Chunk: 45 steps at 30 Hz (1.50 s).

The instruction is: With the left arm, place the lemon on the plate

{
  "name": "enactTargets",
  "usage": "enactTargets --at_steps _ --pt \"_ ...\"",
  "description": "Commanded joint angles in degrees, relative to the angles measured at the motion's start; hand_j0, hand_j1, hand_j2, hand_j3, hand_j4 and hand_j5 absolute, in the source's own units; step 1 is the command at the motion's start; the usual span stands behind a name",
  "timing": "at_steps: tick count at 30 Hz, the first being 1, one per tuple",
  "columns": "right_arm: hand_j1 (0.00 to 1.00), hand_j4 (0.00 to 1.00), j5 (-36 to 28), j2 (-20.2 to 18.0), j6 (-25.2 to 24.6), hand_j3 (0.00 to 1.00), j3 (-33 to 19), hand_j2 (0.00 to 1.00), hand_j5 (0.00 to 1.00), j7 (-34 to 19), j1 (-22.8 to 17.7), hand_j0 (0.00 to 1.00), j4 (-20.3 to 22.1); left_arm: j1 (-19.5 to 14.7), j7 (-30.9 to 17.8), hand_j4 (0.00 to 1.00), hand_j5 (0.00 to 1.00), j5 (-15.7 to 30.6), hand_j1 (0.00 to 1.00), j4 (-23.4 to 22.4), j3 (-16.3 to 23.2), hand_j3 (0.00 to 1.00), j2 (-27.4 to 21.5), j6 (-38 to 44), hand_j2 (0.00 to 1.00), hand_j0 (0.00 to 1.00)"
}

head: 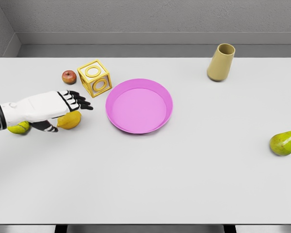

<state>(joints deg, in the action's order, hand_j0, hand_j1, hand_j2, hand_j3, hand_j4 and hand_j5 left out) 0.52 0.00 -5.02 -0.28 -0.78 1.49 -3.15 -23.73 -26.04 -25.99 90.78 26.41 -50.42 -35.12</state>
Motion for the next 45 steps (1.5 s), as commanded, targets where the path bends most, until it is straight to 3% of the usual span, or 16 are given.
enactTargets --at_steps 1,6,11,29,45 --pt "1.0 1.0 0.01 0.0 0.01 1.0 0.01 1.0 1.0 -0.01 0.0 1.0 -0.02 0.0 -0.33 1.0 1.0 -1.69 1.0 -0.6 0.05 1.0 0.42 0.12 1.0 1.0" --pt "1.0 1.0 0.01 0.0 0.01 1.0 0.01 1.0 1.0 -0.01 0.0 1.0 -0.02 -0.17 -0.33 1.0 1.0 -3.01 1.0 -0.6 0.05 1.0 1.47 0.12 1.0 1.0" --pt "1.0 1.0 0.01 0.0 0.01 1.0 0.01 1.0 1.0 -0.01 0.0 1.0 -0.02 -1.14 -1.29 1.0 1.0 -4.42 1.0 -4.99 0.05 1.0 3.14 0.12 1.0 1.0" --pt "1.0 1.0 0.01 0.0 0.01 1.0 0.01 1.0 1.0 -0.01 0.0 1.0 -0.02 -1.49 -2.52 1.0 1.0 -8.99 1.0 -4.99 0.05 1.0 4.72 0.12 1.0 1.0" --pt "1.0 1.0 0.01 0.0 0.01 1.0 0.01 1.0 1.0 -0.01 0.0 1.0 -0.02 -1.58 -2.26 1.0 1.0 -9.08 1.0 -7.81 0.05 1.0 5.42 0.12 1.0 1.0"
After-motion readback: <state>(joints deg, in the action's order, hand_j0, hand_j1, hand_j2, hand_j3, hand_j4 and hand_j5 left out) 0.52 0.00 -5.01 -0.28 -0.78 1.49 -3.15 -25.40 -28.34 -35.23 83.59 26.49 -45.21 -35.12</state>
